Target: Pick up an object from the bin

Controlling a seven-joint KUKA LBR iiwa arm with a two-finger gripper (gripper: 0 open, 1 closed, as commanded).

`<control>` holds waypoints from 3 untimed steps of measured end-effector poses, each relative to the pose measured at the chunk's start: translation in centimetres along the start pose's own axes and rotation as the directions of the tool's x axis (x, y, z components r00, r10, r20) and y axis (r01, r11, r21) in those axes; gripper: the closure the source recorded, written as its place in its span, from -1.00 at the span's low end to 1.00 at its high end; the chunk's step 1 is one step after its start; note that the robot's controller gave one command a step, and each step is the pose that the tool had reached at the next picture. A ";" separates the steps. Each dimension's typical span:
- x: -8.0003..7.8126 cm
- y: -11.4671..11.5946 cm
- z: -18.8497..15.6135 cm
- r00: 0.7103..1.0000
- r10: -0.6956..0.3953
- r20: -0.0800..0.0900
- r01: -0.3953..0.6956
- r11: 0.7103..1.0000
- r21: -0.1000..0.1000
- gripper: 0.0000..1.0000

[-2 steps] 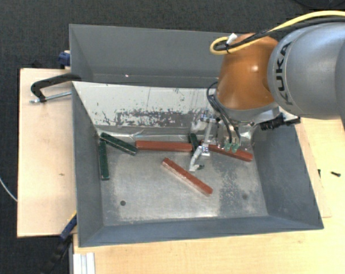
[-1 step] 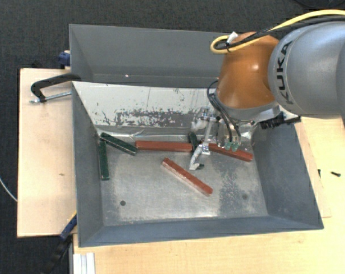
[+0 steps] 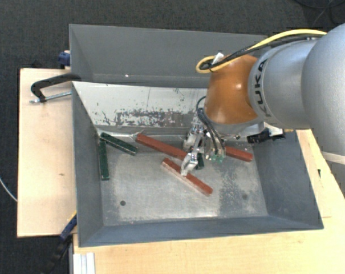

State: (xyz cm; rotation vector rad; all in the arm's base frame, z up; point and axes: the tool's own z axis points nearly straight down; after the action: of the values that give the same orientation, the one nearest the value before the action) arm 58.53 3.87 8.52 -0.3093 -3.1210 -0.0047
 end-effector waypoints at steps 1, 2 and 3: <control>0.0 0.0 0.0 1.000 0.000 0.000 0.000 1.000 0.000 1.00; -0.3 0.1 -3.0 1.000 -0.004 0.009 0.004 1.000 0.000 1.00; -0.9 0.0 -6.0 0.999 0.029 0.017 -0.029 1.000 -0.002 1.00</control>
Offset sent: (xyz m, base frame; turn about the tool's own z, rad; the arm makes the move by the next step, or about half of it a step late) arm 0.0167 -0.0008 0.1154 -0.0138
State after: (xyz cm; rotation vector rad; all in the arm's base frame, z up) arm 59.39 3.70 14.53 -0.3564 -3.1334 -0.0054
